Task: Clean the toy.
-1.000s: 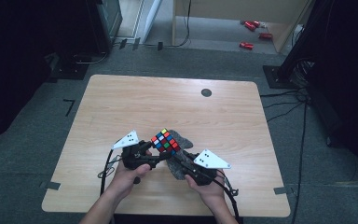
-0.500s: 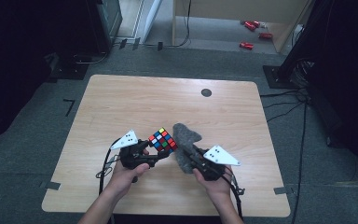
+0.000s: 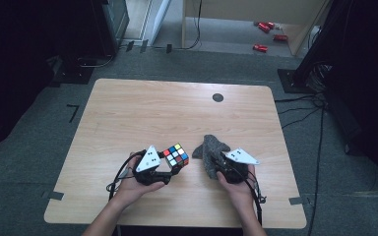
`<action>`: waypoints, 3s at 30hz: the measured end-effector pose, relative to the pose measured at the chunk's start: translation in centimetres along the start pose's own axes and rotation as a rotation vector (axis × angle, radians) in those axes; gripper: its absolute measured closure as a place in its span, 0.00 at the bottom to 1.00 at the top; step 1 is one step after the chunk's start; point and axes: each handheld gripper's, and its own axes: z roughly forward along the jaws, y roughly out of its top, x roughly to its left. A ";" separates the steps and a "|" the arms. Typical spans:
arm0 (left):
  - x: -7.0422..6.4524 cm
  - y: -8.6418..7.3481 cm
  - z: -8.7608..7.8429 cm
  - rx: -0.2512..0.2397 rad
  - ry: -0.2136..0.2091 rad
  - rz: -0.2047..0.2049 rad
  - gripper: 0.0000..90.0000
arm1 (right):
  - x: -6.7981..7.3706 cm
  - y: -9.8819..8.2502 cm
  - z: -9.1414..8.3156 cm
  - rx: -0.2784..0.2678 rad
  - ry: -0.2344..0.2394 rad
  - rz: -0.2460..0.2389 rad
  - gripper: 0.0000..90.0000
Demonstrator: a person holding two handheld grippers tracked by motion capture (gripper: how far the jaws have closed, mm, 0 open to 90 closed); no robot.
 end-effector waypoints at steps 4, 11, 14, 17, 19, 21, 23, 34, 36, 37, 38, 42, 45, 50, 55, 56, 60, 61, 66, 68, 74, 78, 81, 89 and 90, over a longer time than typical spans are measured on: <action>-0.1 0.0 -0.1 0.005 0.004 0.014 0.39 | 0.0 -0.4 0.5 0.044 -0.002 -0.015 0.75; 0.3 0.0 -0.3 -0.004 0.011 -0.006 0.39 | -0.4 -0.5 0.7 0.121 -0.005 -0.015 0.52; 0.4 0.0 -0.3 0.000 0.016 -0.007 0.39 | -0.8 -0.3 0.3 0.135 0.006 0.009 0.42; 0.4 0.0 -0.3 0.003 0.024 -0.009 0.39 | -0.9 -0.1 -0.3 0.151 -0.004 0.014 0.31; 0.5 -0.1 -0.2 0.009 0.028 -0.004 0.39 | -0.9 0.1 -0.9 0.147 -0.017 0.018 0.27; 0.5 -0.1 -0.2 0.015 0.035 0.002 0.39 | -0.9 0.3 -1.4 0.141 -0.034 0.014 0.25; 0.5 -0.2 0.0 0.019 0.038 0.004 0.39 | -0.9 0.5 -1.9 0.132 -0.047 0.003 0.24; -0.9 0.0 1.3 0.065 0.098 0.068 0.39 | 1.2 2.5 -3.8 0.029 0.012 0.000 0.24; -1.2 0.0 1.6 0.071 0.103 0.086 0.39 | 2.2 2.9 -3.8 0.021 0.044 -0.006 0.24; -1.4 0.0 1.7 0.075 0.110 0.096 0.39 | 2.7 3.0 -3.7 0.018 0.061 -0.010 0.24; -1.6 0.0 1.8 0.077 0.119 0.106 0.39 | 3.2 3.2 -3.7 0.015 0.079 -0.014 0.23; -2.1 0.2 2.1 0.086 0.135 0.133 0.39 | 4.9 3.4 -3.3 0.010 0.144 -0.009 0.22; -2.5 0.2 2.3 0.092 0.146 0.146 0.39 | 5.8 3.4 -3.1 0.013 0.165 -0.013 0.22; -3.1 0.3 2.6 0.110 0.155 0.164 0.39 | 6.9 3.3 -2.7 0.016 0.185 -0.026 0.22; -3.8 0.5 2.9 0.119 0.155 0.191 0.39 | 7.7 3.1 -2.1 0.035 0.191 -0.028 0.22; -3.9 0.5 2.9 0.118 0.157 0.196 0.39 | 7.8 3.0 -2.0 0.041 0.190 -0.026 0.22; -4.1 0.5 2.9 0.115 0.157 0.209 0.39 | 7.9 2.8 -1.6 0.055 0.181 -0.023 0.23; -4.2 0.5 2.9 0.113 0.156 0.209 0.39 | 8.0 2.8 -1.6 0.056 0.179 -0.023 0.24; -4.5 0.6 2.9 0.102 0.153 0.219 0.39 | 8.3 2.6 -1.2 0.068 0.175 -0.029 0.29; -4.6 0.7 2.9 0.096 0.149 0.226 0.39 | 8.4 2.5 -1.1 0.071 0.161 -0.035 0.33; -4.6 0.6 3.0 0.094 0.148 0.233 0.39 | 8.4 2.4 -1.2 0.066 0.149 -0.034 0.36; -4.5 0.5 3.0 0.094 0.145 0.236 0.39 | 8.2 2.3 -1.2 0.072 0.154 -0.016 0.37; -4.5 0.5 2.9 0.077 0.140 0.228 0.39 | 8.0 2.3 -1.2 0.069 0.163 0.003 0.38; -4.3 0.4 2.9 0.052 0.125 0.224 0.39 | 7.5 2.4 -1.4 0.061 0.188 0.052 0.38; -4.3 0.3 2.9 0.049 0.123 0.222 0.39 | 7.5 2.4 -1.4 0.060 0.188 0.054 0.38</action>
